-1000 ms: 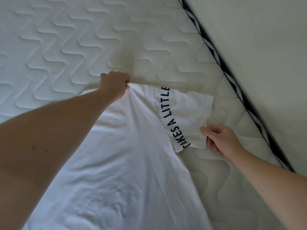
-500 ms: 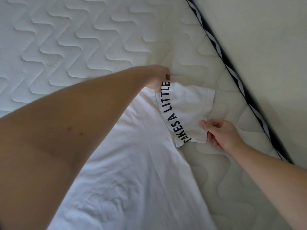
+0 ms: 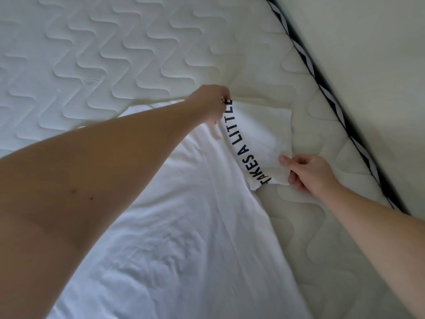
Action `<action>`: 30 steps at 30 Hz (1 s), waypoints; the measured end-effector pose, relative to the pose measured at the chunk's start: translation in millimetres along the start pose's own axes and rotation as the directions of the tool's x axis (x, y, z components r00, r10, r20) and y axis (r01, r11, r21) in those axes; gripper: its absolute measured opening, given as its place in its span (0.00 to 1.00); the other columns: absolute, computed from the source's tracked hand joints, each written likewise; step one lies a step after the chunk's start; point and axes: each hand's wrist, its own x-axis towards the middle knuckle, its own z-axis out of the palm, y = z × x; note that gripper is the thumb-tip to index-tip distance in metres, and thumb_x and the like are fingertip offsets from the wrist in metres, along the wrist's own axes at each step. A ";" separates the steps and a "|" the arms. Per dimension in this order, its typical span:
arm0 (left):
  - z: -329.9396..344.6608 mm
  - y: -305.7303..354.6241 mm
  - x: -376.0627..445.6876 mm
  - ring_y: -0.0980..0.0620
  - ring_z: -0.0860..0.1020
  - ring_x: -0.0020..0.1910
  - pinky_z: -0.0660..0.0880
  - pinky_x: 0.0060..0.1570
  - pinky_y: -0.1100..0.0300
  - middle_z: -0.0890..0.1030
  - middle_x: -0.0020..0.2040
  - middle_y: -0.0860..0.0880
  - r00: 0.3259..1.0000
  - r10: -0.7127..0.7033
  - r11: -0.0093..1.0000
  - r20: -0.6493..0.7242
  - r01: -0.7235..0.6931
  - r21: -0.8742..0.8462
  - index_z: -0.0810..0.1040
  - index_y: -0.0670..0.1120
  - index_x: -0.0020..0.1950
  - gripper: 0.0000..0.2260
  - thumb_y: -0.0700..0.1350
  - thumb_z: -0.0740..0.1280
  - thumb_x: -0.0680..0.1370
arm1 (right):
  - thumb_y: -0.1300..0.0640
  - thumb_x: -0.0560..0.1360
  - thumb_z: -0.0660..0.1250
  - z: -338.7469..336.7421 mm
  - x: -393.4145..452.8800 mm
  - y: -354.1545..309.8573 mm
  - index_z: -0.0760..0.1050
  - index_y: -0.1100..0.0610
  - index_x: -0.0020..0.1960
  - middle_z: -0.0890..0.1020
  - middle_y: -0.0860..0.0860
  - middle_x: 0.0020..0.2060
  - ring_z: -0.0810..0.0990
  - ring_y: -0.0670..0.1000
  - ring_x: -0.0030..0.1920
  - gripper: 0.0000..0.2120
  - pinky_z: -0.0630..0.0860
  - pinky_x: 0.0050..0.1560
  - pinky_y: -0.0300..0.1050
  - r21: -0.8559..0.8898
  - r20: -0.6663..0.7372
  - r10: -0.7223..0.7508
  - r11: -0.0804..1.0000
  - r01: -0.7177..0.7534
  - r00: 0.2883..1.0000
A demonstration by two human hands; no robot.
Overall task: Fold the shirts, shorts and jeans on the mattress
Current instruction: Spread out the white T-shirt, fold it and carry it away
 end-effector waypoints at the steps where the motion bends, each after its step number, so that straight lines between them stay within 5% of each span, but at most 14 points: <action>1: -2.2 -2.8 -5.3 0.44 0.84 0.42 0.80 0.39 0.55 0.82 0.50 0.47 0.999 -0.029 0.994 -0.015 0.027 -0.108 0.78 0.52 0.48 0.15 0.34 0.58 0.76 | 0.38 0.70 0.72 0.0 -3.0 -2.6 0.71 0.56 0.32 0.78 0.50 0.23 0.71 0.49 0.22 0.23 0.67 0.24 0.39 -0.082 -0.004 -0.027 0.996 0.027 1.000; 3: -5.2 -9.0 -16.6 0.46 0.85 0.40 0.76 0.32 0.62 0.82 0.49 0.45 0.995 -0.088 0.958 -0.050 0.071 -0.277 0.76 0.54 0.43 0.14 0.37 0.59 0.78 | 0.35 0.67 0.73 5.4 -12.6 -8.5 0.74 0.52 0.37 0.80 0.46 0.30 0.76 0.48 0.30 0.21 0.68 0.31 0.43 -0.338 0.004 -0.101 0.936 0.097 0.995; 7: -8.4 -21.0 -31.7 0.48 0.82 0.45 0.80 0.44 0.54 0.81 0.50 0.45 0.992 -0.126 0.888 -0.011 0.108 -0.447 0.77 0.56 0.45 0.09 0.43 0.62 0.80 | 0.49 0.71 0.74 34.0 -37.6 -14.2 0.74 0.56 0.41 0.78 0.57 0.41 0.77 0.58 0.40 0.12 0.64 0.33 0.45 -0.480 0.066 -0.159 0.861 0.171 0.985; 13: -19.2 -45.9 -50.7 0.52 0.82 0.43 0.82 0.50 0.55 0.79 0.50 0.48 0.983 -0.170 0.602 0.073 0.162 -0.782 0.75 0.51 0.48 0.09 0.39 0.58 0.81 | 0.55 0.77 0.66 57.6 -96.7 -55.2 0.77 0.49 0.47 0.83 0.44 0.38 0.77 0.35 0.34 0.02 0.69 0.34 0.26 -0.031 0.055 -0.317 0.947 0.319 0.947; 16: -25.1 -65.3 -61.1 0.49 0.81 0.45 0.81 0.53 0.53 0.80 0.48 0.48 0.986 -0.139 0.473 0.096 0.152 -0.868 0.74 0.49 0.45 0.11 0.35 0.57 0.79 | 0.51 0.73 0.65 87.2 -128.5 -74.5 0.76 0.52 0.48 0.82 0.47 0.38 0.77 0.41 0.35 0.07 0.72 0.38 0.35 0.092 0.117 -0.389 0.920 0.381 0.914; 18: -28.1 -78.6 -68.1 0.50 0.82 0.40 0.81 0.45 0.56 0.82 0.41 0.50 0.990 -0.102 0.382 0.097 0.129 -0.915 0.72 0.47 0.42 0.12 0.32 0.56 0.77 | 0.52 0.74 0.64 110.7 -144.1 -79.9 0.76 0.50 0.52 0.82 0.43 0.42 0.79 0.40 0.44 0.07 0.73 0.46 0.34 0.097 0.169 -0.483 0.876 0.473 0.859; 20: -30.7 -90.3 -74.6 0.51 0.81 0.35 0.79 0.39 0.58 0.80 0.35 0.51 0.992 -0.089 0.326 0.094 0.118 -0.938 0.70 0.47 0.40 0.14 0.29 0.54 0.75 | 0.58 0.76 0.65 135.3 -155.3 -79.4 0.76 0.57 0.60 0.80 0.51 0.57 0.77 0.48 0.60 0.13 0.72 0.60 0.39 0.019 0.192 -0.631 0.768 0.640 0.751; 23: -31.7 -108.0 -80.8 0.52 0.77 0.31 0.77 0.34 0.61 0.76 0.34 0.50 0.988 -0.113 0.245 0.106 0.131 -0.961 0.70 0.47 0.37 0.16 0.28 0.52 0.75 | 0.60 0.74 0.67 171.5 -165.8 -67.7 0.75 0.62 0.54 0.74 0.59 0.63 0.72 0.61 0.66 0.10 0.72 0.62 0.56 -0.262 0.197 -0.713 0.624 0.737 0.673; 27: -23.5 -132.4 -84.1 0.51 0.77 0.30 0.76 0.37 0.58 0.76 0.36 0.51 0.932 -0.315 0.244 0.176 0.259 -0.935 0.71 0.48 0.38 0.10 0.39 0.56 0.79 | 0.58 0.65 0.76 208.8 -173.3 -47.3 0.73 0.54 0.47 0.71 0.55 0.70 0.68 0.60 0.73 0.15 0.68 0.67 0.66 -0.638 0.314 -0.644 0.401 0.657 0.697; 30: -12.4 -150.2 -77.7 0.50 0.76 0.44 0.78 0.51 0.51 0.75 0.46 0.49 0.869 -0.456 0.423 0.191 0.400 -0.813 0.74 0.47 0.50 0.12 0.55 0.60 0.81 | 0.62 0.68 0.73 224.0 -171.7 -36.1 0.74 0.54 0.43 0.70 0.54 0.73 0.66 0.57 0.74 0.09 0.68 0.68 0.65 -0.616 0.398 -0.656 0.327 0.717 0.641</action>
